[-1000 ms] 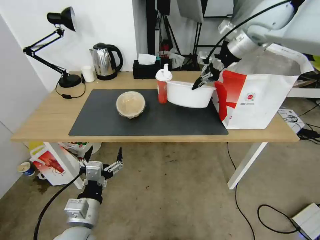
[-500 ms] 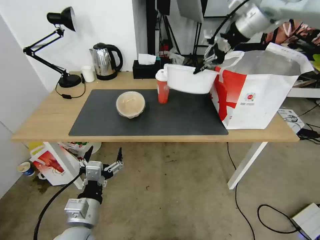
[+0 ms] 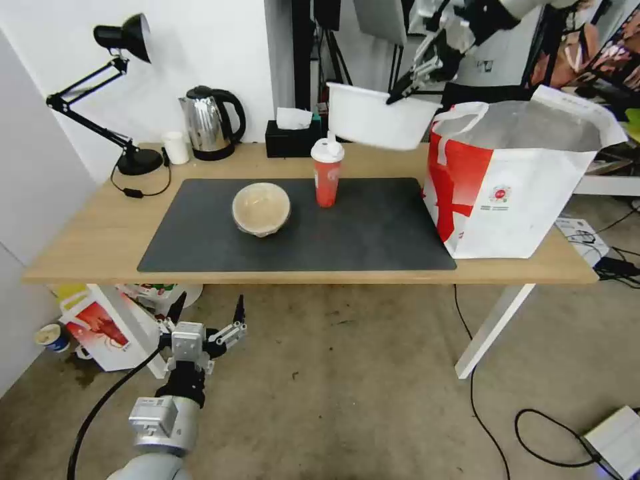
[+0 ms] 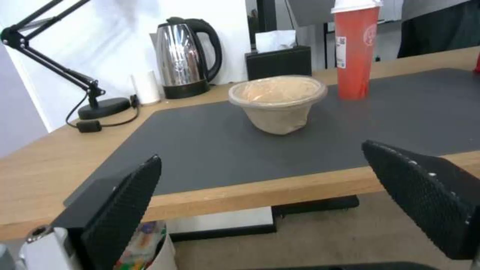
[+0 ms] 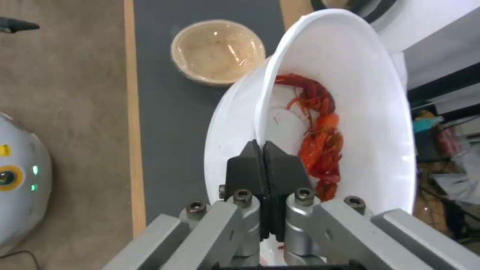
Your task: Pick up the trash from the table and place it into the takeout bag.
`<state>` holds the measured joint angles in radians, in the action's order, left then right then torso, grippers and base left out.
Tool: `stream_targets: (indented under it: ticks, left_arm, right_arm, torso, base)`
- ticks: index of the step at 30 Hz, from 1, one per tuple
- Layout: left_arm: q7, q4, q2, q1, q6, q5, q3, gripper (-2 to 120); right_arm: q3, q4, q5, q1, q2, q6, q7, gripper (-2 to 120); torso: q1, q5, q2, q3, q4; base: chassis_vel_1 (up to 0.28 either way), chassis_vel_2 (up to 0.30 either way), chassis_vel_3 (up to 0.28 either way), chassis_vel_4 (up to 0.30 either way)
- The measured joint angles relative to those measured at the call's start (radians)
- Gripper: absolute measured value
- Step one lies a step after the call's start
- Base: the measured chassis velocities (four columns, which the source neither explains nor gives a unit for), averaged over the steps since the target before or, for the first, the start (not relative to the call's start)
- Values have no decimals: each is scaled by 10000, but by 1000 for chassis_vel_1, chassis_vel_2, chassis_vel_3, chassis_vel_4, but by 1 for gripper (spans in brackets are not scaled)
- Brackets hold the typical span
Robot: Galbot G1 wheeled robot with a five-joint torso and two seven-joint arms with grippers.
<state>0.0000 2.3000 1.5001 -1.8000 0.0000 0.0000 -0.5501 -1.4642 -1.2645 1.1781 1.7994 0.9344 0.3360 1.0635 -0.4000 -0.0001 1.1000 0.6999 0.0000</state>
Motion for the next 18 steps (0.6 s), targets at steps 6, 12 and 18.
stream_targets:
  ticks: [6,12,18]
  left_arm:
    - [0,0,0,0,0,0,0,100]
    - [0,0,0,0,0,0,0,100]
    - [0,0,0,0,0,0,0,100]
  right_arm:
    - [-98,274,45,-151,19,-59,0,0]
    - [-92,399,-19,-317,-176,-120,1,0]
    - [57,363,-208,-448,-579,-234,1,0]
  torso:
    - [-1,1,0,0,0]
    - [0,2,0,0,0]
    - [0,4,0,0,-1]
  base:
    - [0,0,0,0]
    - [0,0,0,0]
    - [0,0,0,0]
